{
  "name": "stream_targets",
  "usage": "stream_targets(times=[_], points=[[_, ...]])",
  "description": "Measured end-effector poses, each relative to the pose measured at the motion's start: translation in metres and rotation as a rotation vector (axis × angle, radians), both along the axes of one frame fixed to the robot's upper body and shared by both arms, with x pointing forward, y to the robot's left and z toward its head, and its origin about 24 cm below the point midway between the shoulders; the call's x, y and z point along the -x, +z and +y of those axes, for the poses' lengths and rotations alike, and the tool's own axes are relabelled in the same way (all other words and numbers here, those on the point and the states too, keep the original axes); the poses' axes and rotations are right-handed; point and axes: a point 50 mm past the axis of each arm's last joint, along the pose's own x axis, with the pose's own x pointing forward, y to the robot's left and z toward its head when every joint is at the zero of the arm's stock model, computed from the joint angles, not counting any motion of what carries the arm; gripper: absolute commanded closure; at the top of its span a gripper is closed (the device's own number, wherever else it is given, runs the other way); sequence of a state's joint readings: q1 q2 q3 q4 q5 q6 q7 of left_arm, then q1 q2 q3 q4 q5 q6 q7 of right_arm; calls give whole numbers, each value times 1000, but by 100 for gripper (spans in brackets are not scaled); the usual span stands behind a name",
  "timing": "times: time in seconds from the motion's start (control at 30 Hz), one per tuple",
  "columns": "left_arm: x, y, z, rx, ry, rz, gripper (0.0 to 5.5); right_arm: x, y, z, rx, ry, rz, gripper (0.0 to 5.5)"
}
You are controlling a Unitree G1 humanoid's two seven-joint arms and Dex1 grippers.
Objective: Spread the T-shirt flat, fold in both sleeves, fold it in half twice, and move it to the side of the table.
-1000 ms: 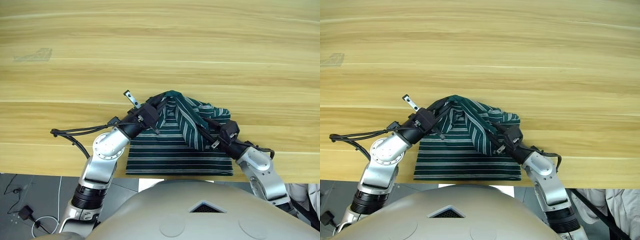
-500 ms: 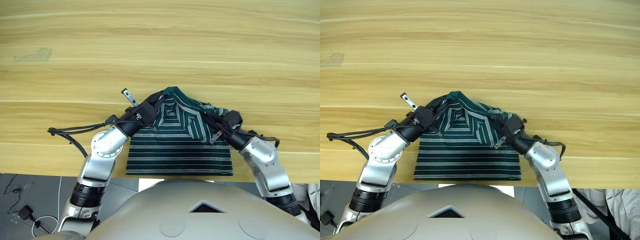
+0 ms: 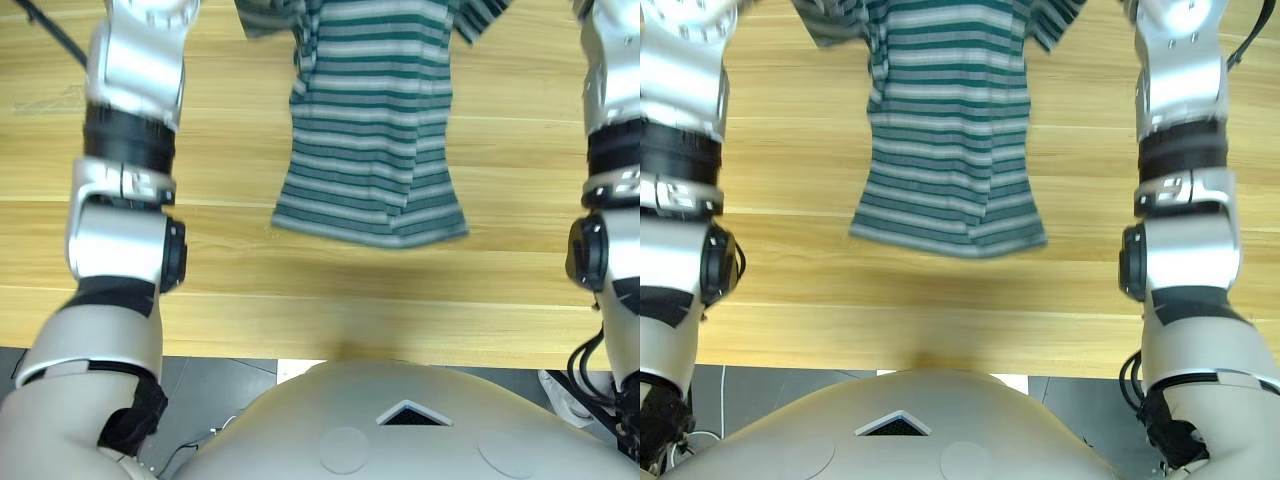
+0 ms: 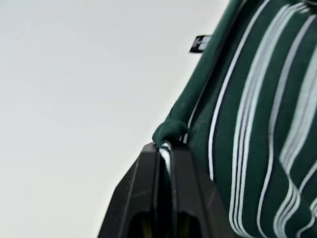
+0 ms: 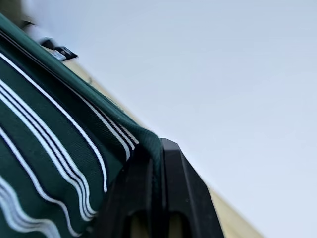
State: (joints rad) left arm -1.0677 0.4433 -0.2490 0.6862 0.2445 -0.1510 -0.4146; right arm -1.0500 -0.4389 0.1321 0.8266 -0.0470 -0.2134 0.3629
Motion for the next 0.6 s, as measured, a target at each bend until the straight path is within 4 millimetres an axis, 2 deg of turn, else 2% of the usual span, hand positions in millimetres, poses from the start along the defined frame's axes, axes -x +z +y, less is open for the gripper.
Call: stream_targets(times=[0.07,0.13,0.17,0.2,0.23,0.27,0.3,0.37,0.4,0.43,0.5,0.53,0.57,0.6], points=[[-11,52,-10,11,67,-158,545,-9,42,4,-12,-77,-129,550],[-11,92,-15,14,93,-281,545,-10,72,7,-31,-111,-239,550],[-6,123,-17,-1,102,-375,545,-7,95,7,-55,-134,-330,550],[-1,138,-18,-30,90,-427,545,-5,106,6,-56,-134,-375,550],[2,140,-18,-91,55,-443,545,-3,107,4,-51,-125,-398,550],[1,131,-19,-144,26,-416,545,-3,101,3,-39,-117,-391,550],[-2,107,-21,-241,-39,-352,545,-5,84,1,-2,-97,-358,550],[-4,37,-22,-401,-168,-165,545,-6,34,3,76,-35,-247,550],[-2,11,-22,-447,-217,-107,545,-5,14,5,102,-4,-204,550],[7,-31,-22,-524,-299,-12,545,0,-23,10,136,54,-115,550],[44,-118,-21,-677,-502,170,545,29,-108,25,201,225,93,550],[70,-150,-21,-739,-614,231,545,52,-142,31,237,325,183,550],[90,-170,-20,-745,-676,277,545,71,-165,35,257,397,249,550],[104,-180,-19,-741,-708,298,545,84,-175,38,269,449,286,550]])
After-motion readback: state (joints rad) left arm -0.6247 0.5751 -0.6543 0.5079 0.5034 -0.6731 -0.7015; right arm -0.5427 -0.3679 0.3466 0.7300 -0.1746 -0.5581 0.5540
